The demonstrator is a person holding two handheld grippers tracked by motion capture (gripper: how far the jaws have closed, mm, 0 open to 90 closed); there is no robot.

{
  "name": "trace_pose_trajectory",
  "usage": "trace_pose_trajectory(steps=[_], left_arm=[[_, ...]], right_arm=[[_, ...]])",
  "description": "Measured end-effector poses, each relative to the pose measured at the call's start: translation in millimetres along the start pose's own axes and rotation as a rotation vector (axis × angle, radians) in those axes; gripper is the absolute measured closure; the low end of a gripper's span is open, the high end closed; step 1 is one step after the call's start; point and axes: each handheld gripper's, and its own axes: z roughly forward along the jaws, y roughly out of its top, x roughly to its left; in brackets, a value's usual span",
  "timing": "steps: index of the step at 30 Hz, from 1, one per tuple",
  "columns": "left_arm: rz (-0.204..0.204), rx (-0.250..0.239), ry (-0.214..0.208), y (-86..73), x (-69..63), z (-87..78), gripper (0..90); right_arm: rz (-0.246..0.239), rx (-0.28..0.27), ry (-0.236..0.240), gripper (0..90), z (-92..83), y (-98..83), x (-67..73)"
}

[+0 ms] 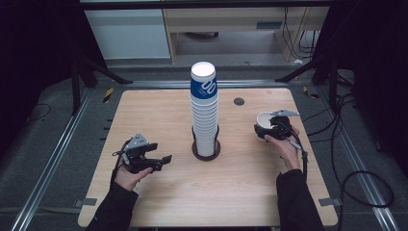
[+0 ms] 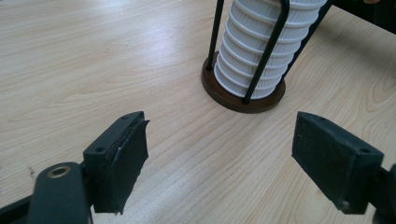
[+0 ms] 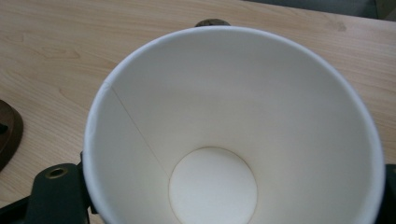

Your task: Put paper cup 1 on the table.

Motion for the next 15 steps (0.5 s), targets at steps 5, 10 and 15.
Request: trace_pose_trajectory(steps=[5,10,15], left_arm=[[0.001,0.001,0.002,-0.2,0.0,0.0,17.7],[-0.001,0.000,0.001,-0.1,0.2,-0.4,17.7],[0.002,0.002,0.001,-0.2,0.2,-0.5,17.8]], right_arm=[[-0.019,0.017,-0.013,19.3,4.7,-3.1,2.6],[-0.023,0.027,-0.014,19.0,6.9,-3.8,4.0],[-0.023,0.040,-0.010,18.6,8.8,-5.3,4.6]])
